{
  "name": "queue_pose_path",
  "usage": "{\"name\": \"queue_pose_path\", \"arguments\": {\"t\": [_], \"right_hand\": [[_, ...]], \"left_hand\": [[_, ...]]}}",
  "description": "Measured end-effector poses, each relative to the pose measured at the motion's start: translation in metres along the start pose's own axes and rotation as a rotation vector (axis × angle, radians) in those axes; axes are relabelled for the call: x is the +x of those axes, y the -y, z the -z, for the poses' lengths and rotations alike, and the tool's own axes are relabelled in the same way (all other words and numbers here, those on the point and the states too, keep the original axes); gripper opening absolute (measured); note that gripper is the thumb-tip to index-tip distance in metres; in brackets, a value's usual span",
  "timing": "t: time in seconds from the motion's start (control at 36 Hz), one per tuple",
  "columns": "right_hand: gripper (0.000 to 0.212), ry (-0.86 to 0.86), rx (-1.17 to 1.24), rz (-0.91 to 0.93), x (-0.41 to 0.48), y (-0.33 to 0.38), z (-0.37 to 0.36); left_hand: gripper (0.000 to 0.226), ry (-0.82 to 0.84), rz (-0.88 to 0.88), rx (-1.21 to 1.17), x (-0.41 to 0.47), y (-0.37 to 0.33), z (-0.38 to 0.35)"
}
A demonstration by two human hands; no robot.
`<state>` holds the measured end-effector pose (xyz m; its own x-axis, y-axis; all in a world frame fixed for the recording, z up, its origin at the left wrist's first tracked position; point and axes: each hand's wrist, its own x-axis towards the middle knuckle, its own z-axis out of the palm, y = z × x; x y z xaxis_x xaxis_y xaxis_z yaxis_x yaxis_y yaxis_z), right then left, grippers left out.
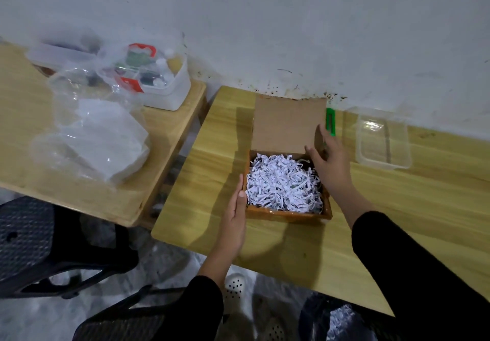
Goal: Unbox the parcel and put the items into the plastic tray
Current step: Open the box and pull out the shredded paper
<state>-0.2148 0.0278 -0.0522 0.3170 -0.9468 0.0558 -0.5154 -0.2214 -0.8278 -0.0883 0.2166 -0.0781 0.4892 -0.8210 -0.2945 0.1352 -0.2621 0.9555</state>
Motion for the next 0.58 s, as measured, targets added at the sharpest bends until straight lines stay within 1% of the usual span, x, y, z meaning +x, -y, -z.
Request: {"name": "queue_pose_path", "arguments": {"t": [0.11,0.28,0.39,0.47,0.53,0.58], "right_hand": [[0.057,-0.047,0.060,-0.017,-0.010,-0.006,0.004],[0.059,0.006,0.060,-0.062,-0.006,-0.009,0.008],[0.059,0.011,0.018,-0.048,-0.012,-0.004,0.013],[0.058,0.023,-0.002,-0.013,-0.019,0.000,0.023],[0.057,0.017,-0.013,-0.008,-0.024,0.004,0.031],[0.052,-0.003,-0.056,0.023,-0.032,0.007,0.039]], "left_hand": [[0.035,0.002,0.006,0.004,-0.001,-0.003,-0.001],[0.039,-0.003,-0.007,-0.024,-0.003,-0.006,-0.002],[0.042,-0.016,-0.001,-0.016,-0.003,-0.013,0.000],[0.040,-0.082,-0.013,0.082,0.000,-0.022,-0.001],[0.039,-0.152,-0.106,0.233,0.002,-0.030,-0.001],[0.038,-0.168,-0.242,0.389,0.004,-0.042,-0.002]]}}
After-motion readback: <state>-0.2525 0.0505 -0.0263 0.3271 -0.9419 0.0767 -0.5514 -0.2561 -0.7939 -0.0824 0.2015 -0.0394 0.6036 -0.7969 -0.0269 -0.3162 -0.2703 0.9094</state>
